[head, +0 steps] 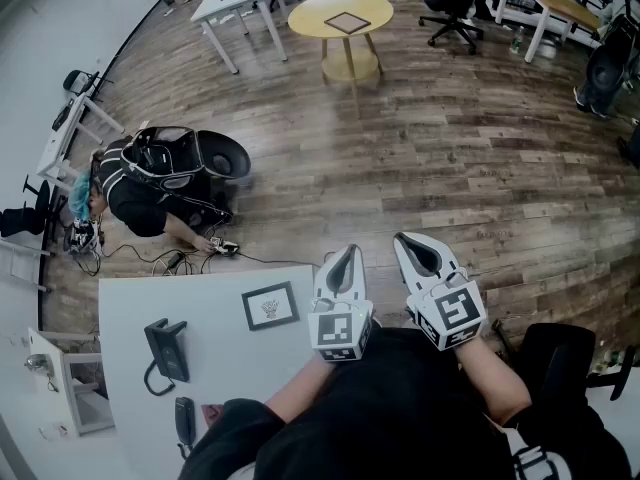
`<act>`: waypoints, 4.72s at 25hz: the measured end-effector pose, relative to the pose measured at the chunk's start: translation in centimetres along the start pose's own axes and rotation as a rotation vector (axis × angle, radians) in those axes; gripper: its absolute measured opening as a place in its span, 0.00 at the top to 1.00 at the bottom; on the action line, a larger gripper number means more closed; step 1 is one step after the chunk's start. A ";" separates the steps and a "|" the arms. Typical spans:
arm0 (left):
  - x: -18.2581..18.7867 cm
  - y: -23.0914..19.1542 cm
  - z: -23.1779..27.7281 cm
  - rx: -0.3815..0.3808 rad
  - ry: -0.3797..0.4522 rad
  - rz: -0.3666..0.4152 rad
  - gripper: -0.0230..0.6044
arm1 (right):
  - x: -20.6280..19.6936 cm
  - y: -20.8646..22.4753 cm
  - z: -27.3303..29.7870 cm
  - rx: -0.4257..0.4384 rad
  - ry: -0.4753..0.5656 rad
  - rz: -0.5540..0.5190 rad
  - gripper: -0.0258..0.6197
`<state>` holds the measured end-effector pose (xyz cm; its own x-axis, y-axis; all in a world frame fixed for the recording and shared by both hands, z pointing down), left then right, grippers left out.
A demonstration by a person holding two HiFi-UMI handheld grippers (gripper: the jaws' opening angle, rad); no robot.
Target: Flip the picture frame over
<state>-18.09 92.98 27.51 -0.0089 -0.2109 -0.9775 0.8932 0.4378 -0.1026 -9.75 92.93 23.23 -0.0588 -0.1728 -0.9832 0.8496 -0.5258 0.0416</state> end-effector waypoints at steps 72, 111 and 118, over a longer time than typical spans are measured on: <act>9.2 -5.7 40.1 0.067 0.021 0.097 0.93 | 2.3 36.1 23.7 -0.001 0.021 0.169 0.93; 13.7 -27.9 63.3 -0.016 -0.010 0.008 0.93 | 7.0 46.0 53.4 -0.118 -0.069 0.145 0.93; 15.5 -29.2 70.0 0.001 -0.004 0.026 0.93 | 7.9 51.6 58.4 -0.098 -0.064 0.158 0.93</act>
<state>-12.86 15.79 28.29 0.0164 -0.2029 -0.9791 0.8934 0.4426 -0.0767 3.00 15.84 27.94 0.0488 -0.3016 -0.9522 0.8975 -0.4050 0.1743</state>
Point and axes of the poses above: the fingertips, and each gripper's own axes: z forward along the fingers, y to its right, x out of its top, the point moved 1 cm from there along -z, backward along the fingers, and after that the axes turned 2 degrees about -x, right-handed, at the moved point
